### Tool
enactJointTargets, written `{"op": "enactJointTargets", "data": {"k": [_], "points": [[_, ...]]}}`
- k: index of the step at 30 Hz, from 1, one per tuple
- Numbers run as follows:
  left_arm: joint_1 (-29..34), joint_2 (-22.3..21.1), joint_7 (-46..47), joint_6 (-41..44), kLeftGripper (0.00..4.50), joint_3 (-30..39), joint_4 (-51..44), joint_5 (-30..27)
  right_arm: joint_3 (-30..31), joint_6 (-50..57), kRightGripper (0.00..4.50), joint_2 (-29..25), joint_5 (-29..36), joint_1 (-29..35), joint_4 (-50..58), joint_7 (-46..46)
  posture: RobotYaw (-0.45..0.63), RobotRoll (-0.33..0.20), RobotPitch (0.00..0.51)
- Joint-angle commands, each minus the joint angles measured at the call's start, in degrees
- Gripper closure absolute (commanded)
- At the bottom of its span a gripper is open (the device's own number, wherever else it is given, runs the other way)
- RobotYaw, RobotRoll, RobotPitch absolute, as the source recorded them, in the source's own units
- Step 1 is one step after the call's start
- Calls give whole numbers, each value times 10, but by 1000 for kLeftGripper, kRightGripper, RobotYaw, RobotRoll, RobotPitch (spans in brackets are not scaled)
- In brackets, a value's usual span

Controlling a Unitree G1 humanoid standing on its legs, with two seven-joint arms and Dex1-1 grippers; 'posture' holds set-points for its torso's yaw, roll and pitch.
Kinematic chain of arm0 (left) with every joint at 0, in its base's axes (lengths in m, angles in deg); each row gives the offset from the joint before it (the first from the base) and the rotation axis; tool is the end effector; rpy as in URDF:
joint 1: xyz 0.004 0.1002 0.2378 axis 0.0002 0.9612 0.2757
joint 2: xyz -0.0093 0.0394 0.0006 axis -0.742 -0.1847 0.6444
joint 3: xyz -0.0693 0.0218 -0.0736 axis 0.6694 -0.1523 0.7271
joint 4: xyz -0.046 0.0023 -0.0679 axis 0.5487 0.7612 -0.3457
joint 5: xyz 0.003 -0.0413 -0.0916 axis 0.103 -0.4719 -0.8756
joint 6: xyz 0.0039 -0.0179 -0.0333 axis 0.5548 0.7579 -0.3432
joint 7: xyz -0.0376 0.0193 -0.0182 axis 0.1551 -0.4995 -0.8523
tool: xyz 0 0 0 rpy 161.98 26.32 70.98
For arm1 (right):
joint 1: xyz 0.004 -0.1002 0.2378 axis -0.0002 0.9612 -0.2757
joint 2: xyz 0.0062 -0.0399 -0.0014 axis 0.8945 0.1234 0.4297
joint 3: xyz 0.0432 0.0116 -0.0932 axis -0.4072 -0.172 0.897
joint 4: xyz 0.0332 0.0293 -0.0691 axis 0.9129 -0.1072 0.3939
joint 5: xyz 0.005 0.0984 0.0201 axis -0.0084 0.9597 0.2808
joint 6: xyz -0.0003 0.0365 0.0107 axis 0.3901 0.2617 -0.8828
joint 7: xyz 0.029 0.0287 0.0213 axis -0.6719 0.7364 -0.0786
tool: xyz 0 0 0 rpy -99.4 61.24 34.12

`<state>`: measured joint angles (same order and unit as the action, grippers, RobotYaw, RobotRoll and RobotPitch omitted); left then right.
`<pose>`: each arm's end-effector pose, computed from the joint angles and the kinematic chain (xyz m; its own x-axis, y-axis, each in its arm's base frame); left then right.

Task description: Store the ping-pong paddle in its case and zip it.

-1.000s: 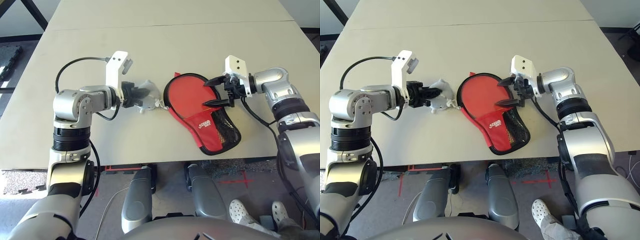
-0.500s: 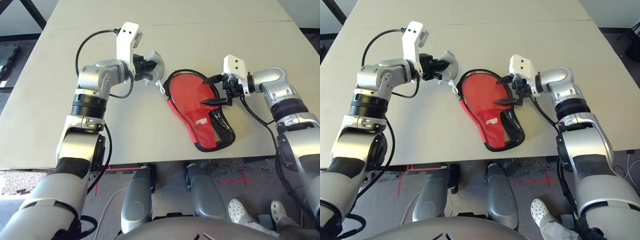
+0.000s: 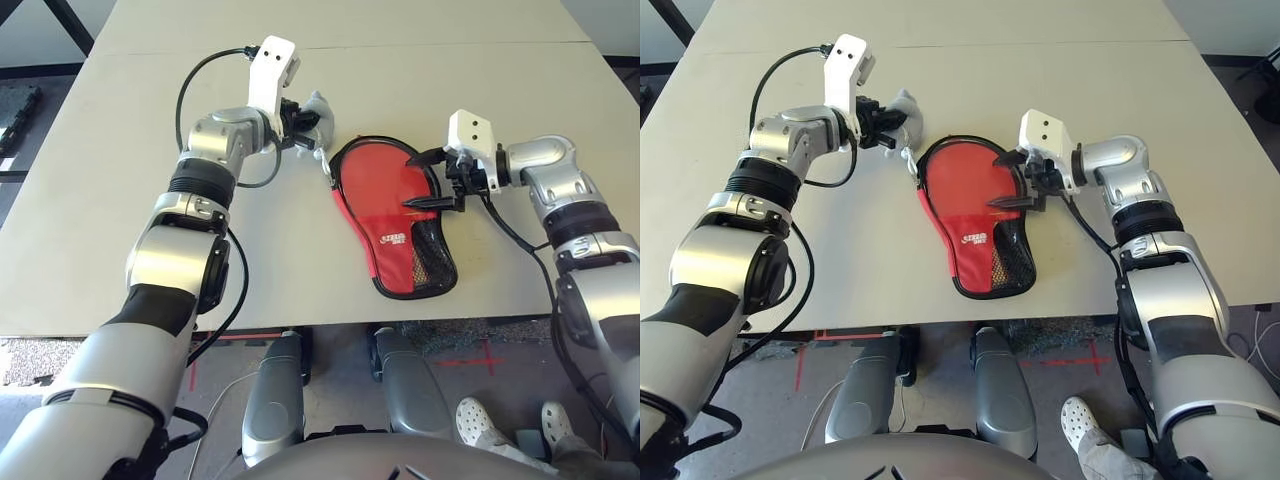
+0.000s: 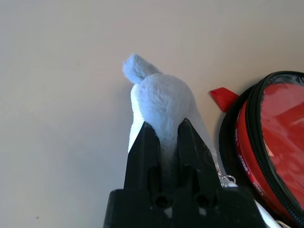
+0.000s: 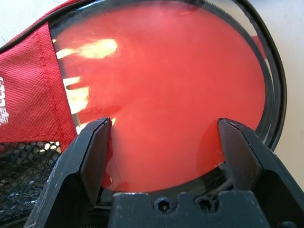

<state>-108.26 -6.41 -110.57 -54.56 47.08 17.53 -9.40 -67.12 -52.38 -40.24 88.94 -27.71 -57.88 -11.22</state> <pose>0.3692 0.1645 0.2144 0.7593 -0.5755 -0.3038 0.6105 0.7916 0.0262 0.3489 -0.2390 0.1775 0.3244 0.8088 -0.4905 -0.9360 0.1995 -0.2900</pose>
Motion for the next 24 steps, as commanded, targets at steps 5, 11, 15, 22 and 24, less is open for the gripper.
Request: {"op": "enactJointTargets", "data": {"k": [5,11,15,22,24], "points": [[26,-21,8,41,4376,8,-79,6,11,3,0,-24,-23,6,-30,5,17,0,251],[56,-24,4,96,4376,6,-165,-4,-14,18,0,-21,0,-49,-51,9,21,0,249],[77,-27,5,123,4376,7,-208,-6,-24,25,0,-12,9,-75,-52,22,21,0,249],[96,-31,16,144,4376,14,-237,-5,-9,28,0,19,8,-71,-25,49,55,0,248],[98,-30,19,147,4376,16,-241,-5,0,21,0,20,-2,-62,-30,50,55,0,248]]}}
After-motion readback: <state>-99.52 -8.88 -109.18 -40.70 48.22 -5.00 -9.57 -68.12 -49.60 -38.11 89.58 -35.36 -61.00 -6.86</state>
